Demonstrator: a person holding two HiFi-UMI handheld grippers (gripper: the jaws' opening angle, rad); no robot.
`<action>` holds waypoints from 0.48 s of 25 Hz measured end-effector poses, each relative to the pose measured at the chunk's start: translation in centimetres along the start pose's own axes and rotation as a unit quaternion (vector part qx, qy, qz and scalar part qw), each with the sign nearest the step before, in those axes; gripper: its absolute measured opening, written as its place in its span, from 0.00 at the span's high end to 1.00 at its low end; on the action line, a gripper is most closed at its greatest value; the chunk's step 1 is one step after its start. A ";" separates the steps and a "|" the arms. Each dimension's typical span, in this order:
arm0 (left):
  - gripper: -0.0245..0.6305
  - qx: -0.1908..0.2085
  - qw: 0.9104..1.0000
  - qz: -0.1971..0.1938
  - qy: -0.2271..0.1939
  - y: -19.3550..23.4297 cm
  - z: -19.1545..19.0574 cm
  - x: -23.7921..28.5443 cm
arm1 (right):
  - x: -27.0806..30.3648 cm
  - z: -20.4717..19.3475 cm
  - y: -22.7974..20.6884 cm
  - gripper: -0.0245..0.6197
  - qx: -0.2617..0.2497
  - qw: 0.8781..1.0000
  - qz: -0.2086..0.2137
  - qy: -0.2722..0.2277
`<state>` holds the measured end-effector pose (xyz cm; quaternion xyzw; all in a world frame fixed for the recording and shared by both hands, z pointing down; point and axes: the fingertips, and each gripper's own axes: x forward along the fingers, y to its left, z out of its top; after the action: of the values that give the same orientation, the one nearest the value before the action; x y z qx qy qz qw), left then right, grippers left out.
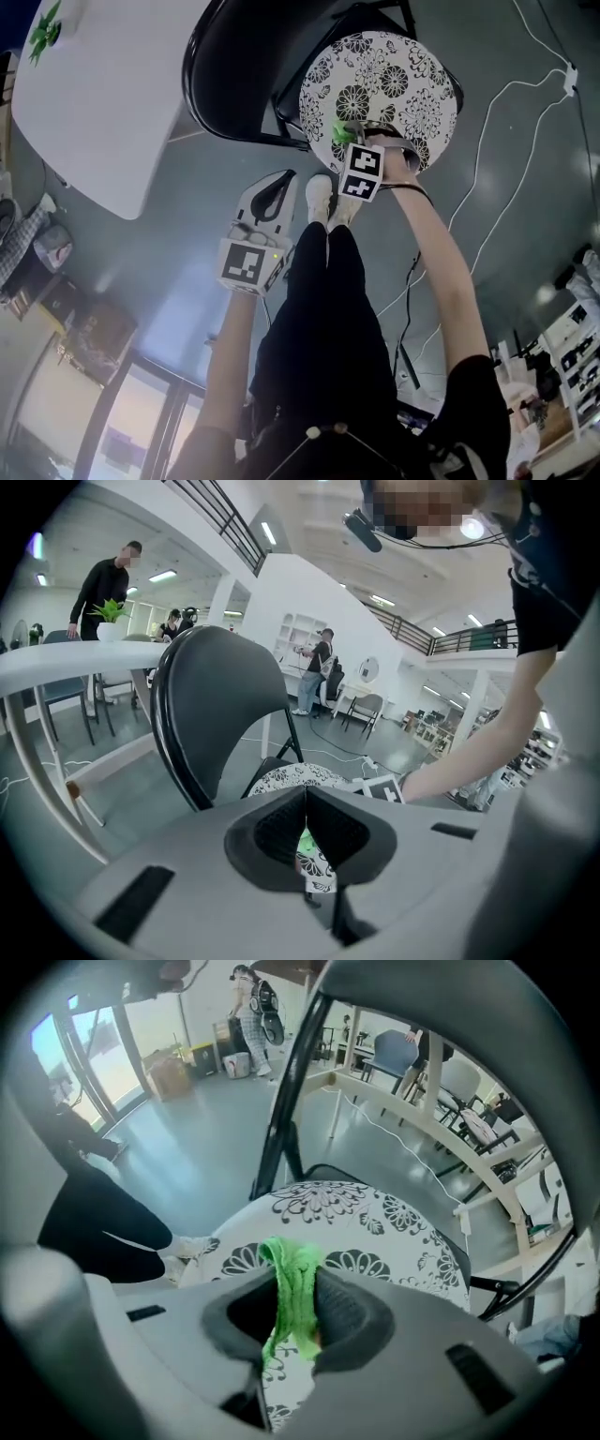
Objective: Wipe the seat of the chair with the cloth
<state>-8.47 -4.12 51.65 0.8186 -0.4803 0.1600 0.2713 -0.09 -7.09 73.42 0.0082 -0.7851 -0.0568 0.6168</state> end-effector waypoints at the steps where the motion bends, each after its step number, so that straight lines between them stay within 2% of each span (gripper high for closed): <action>1: 0.95 0.000 1.000 0.001 0.000 0.0 0.0 0.0 | -0.1 -0.1 1.1 0.82 -0.005 1.000 0.006 -0.001; 7: 0.95 -0.010 1.000 0.008 0.001 0.0 -0.3 0.0 | -0.7 -0.7 6.9 0.82 0.005 0.999 0.038 -0.006; 12: 0.95 -0.018 1.000 0.008 0.001 -0.4 -0.8 0.1 | -1.1 -0.5 9.7 0.82 0.003 0.998 0.061 -0.008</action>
<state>-8.10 -3.55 52.19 0.8093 -0.4896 0.1542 0.2856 1.19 2.58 73.44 -0.0386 -0.7893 -0.0172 0.6125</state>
